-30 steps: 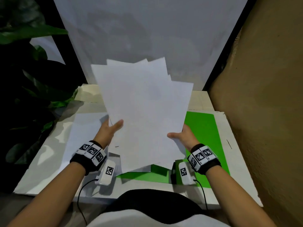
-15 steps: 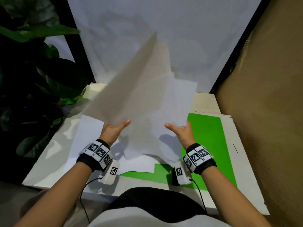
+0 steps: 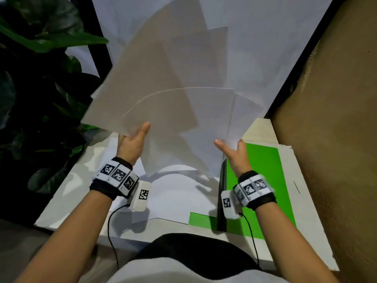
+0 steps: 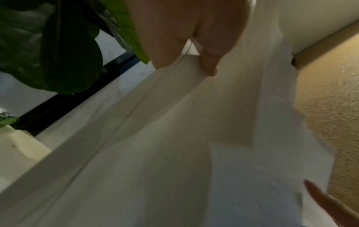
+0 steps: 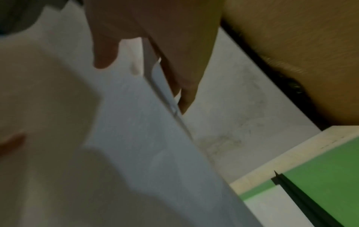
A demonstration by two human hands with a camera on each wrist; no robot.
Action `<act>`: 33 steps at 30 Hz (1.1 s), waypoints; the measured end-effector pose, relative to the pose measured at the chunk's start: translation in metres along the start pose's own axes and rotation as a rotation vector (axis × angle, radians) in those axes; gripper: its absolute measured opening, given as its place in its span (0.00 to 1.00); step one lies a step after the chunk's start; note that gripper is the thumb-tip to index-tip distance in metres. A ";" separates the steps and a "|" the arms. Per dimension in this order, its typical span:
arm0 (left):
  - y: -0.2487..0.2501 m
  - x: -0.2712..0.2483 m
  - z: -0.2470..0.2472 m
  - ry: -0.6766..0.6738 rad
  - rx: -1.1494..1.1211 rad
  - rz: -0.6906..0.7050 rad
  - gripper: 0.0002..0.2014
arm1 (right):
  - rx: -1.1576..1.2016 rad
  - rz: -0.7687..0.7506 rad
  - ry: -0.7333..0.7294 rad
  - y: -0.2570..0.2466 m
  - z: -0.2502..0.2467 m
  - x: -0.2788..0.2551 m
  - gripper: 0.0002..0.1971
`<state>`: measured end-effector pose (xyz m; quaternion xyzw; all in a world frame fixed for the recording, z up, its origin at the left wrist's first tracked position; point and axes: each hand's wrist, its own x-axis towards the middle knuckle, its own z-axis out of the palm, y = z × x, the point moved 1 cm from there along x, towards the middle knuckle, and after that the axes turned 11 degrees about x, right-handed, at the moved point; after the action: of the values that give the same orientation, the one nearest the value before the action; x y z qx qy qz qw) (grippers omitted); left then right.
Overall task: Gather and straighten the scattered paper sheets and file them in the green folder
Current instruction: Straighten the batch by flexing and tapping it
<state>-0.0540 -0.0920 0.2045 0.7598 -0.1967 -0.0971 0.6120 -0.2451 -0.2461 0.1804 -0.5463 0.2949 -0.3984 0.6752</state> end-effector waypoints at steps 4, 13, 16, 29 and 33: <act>0.001 0.002 -0.012 -0.054 -0.011 -0.073 0.18 | -0.029 0.076 -0.172 -0.025 -0.014 0.015 0.11; -0.013 -0.013 0.015 -0.179 -0.022 -0.094 0.21 | -0.091 0.002 0.051 0.008 0.023 0.010 0.16; -0.016 -0.016 0.016 -0.173 -0.052 -0.080 0.26 | 0.002 0.002 0.084 0.017 0.029 0.004 0.16; -0.017 -0.018 0.013 -0.232 0.079 -0.133 0.22 | -0.197 -0.089 -0.053 0.022 0.028 0.002 0.23; -0.025 -0.020 0.012 -0.257 0.017 -0.121 0.21 | -0.232 0.002 -0.254 0.039 0.022 0.001 0.35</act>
<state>-0.0717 -0.0898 0.1755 0.7567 -0.2280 -0.2289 0.5684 -0.2180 -0.2324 0.1476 -0.6662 0.2517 -0.2890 0.6398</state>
